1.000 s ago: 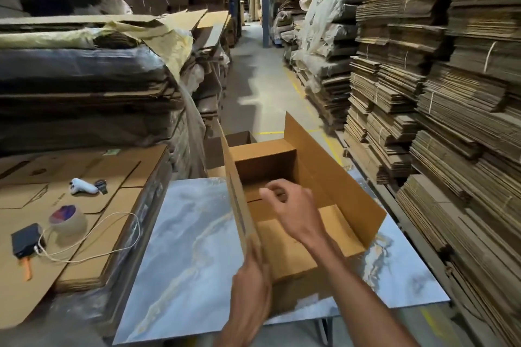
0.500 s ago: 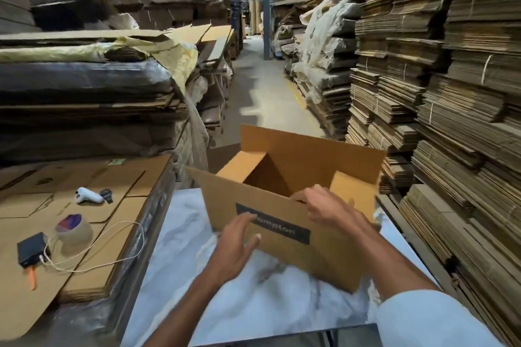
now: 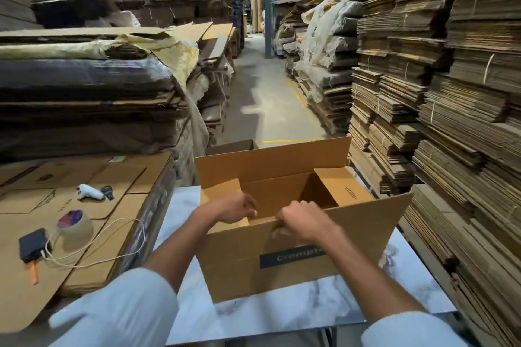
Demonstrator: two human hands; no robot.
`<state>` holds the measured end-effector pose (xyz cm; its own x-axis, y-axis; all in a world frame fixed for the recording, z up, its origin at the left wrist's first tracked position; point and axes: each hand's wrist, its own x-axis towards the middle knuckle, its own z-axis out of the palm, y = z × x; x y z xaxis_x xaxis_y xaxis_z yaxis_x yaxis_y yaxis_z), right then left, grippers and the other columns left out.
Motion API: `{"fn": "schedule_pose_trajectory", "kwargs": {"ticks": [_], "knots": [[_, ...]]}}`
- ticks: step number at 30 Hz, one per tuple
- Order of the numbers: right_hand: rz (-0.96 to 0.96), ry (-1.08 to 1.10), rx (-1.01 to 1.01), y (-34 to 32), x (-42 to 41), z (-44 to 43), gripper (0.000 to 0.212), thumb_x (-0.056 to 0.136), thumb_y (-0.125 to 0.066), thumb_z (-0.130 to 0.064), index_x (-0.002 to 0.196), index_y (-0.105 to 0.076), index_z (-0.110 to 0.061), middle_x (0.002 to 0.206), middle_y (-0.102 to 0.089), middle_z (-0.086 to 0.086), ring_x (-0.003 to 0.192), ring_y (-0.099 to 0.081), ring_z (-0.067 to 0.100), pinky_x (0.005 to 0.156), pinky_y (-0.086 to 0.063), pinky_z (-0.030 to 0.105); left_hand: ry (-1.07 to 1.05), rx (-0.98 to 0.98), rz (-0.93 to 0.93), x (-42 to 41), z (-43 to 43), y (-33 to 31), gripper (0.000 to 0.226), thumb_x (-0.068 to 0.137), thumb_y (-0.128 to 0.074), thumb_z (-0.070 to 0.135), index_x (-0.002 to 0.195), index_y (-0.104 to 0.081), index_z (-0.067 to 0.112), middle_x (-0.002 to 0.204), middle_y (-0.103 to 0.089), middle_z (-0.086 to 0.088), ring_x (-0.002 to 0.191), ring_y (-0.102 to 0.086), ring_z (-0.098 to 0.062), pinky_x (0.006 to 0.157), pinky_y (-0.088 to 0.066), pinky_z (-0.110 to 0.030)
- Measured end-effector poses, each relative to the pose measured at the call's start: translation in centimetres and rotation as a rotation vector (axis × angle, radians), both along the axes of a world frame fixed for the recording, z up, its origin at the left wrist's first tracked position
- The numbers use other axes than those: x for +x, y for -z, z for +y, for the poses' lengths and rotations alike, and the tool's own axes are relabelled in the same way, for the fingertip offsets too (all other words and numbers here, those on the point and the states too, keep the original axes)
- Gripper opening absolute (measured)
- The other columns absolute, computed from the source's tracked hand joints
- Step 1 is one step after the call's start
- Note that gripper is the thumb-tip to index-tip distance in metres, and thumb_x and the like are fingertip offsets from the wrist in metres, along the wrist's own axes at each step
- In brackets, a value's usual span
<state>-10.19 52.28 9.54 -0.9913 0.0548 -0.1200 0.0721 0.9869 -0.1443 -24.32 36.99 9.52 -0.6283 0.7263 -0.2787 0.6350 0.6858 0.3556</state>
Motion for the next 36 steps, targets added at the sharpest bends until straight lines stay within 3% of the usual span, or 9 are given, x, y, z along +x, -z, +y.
{"fn": "schedule_pose_trajectory", "kwargs": {"ticks": [4,8,13,18,24,27,29,32,36], "knots": [[0.102,0.053,0.052,1.8,0.3,-2.1,0.020,0.099,-0.065,-0.028,0.116,-0.070,-0.018,0.107,-0.068,0.004,0.099,-0.061,0.022,0.094,-0.050,0.041,0.057,-0.352,-0.132,0.7,1.9,-0.2,0.040,0.105,-0.047,0.035,0.144,-0.054,0.027,0.132,-0.060,0.002,0.108,-0.063,-0.023,0.096,-0.056,-0.037],[0.100,0.057,0.044,2.4,0.9,-2.3,0.019,0.098,-0.066,-0.028,0.115,-0.070,-0.021,0.111,-0.066,0.005,0.103,-0.057,0.024,0.093,-0.045,0.043,0.064,-0.542,-0.020,1.6,2.5,0.6,0.038,0.106,-0.046,0.023,0.141,-0.055,0.011,0.136,-0.060,-0.008,0.102,-0.057,-0.022,0.094,-0.049,-0.033],[0.099,0.058,0.045,2.4,0.5,-2.8,0.022,0.097,-0.068,-0.026,0.119,-0.069,-0.020,0.111,-0.066,0.006,0.105,-0.059,0.027,0.092,-0.046,0.044,-0.123,-0.412,0.148,0.6,0.7,0.6,0.032,0.100,-0.057,0.027,0.125,-0.061,0.007,0.113,-0.066,-0.009,0.103,-0.069,-0.026,0.091,-0.059,-0.038],[0.121,0.046,0.067,2.5,-0.5,-4.3,0.020,0.100,-0.064,-0.022,0.116,-0.069,-0.013,0.109,-0.068,0.010,0.102,-0.062,0.030,0.090,-0.047,0.045,-0.499,-0.101,0.295,-2.0,-5.4,1.7,0.034,0.099,-0.047,0.015,0.133,-0.051,0.012,0.130,-0.055,-0.016,0.109,-0.062,-0.033,0.092,-0.056,-0.044],[0.070,0.057,0.043,1.8,-1.2,-4.9,0.031,0.095,-0.068,-0.041,0.108,-0.072,-0.013,0.101,-0.070,0.006,0.093,-0.065,0.025,0.089,-0.052,0.042,-0.565,0.192,0.231,-1.7,-8.3,4.0,0.046,0.105,-0.041,0.017,0.150,-0.036,0.027,0.127,-0.066,-0.010,0.098,-0.068,-0.028,0.083,-0.060,-0.045],[-0.079,0.099,-0.152,0.8,-1.7,-3.2,0.069,0.082,-0.052,-0.078,0.093,-0.074,-0.014,0.084,-0.071,0.001,0.077,-0.067,0.015,0.084,-0.055,0.039,-0.537,0.230,0.209,-1.7,-8.6,3.9,0.048,0.106,-0.039,0.017,0.152,-0.034,0.031,0.131,-0.065,-0.010,0.094,-0.069,-0.026,0.078,-0.063,-0.042],[-0.193,0.186,-0.336,-0.3,-2.5,-0.7,0.078,0.084,-0.039,-0.082,0.100,-0.076,-0.015,0.096,-0.073,0.001,0.085,-0.067,0.014,0.093,-0.054,0.042,-0.524,0.252,0.186,-1.6,-9.0,4.0,0.048,0.106,-0.038,0.017,0.151,-0.033,0.033,0.132,-0.063,-0.011,0.093,-0.069,-0.027,0.075,-0.063,-0.042],[-0.308,0.312,-0.240,-0.4,-3.2,4.8,0.057,0.098,-0.045,-0.066,0.093,-0.070,-0.015,0.116,-0.069,0.006,0.101,-0.063,0.019,0.102,-0.048,0.046,-0.501,0.276,0.156,-1.5,-9.6,4.2,0.046,0.107,-0.035,0.014,0.150,-0.035,0.033,0.137,-0.061,-0.013,0.102,-0.068,-0.031,0.079,-0.063,-0.043],[-0.457,0.573,0.003,1.9,-1.9,10.8,0.019,0.098,-0.058,-0.028,0.110,-0.063,-0.014,0.113,-0.061,0.007,0.103,-0.057,0.022,0.087,-0.048,0.035,-0.513,0.285,0.149,-1.1,-9.7,4.4,0.047,0.108,-0.034,0.012,0.151,-0.035,0.030,0.142,-0.056,-0.015,0.113,-0.065,-0.036,0.086,-0.061,-0.045]]}}
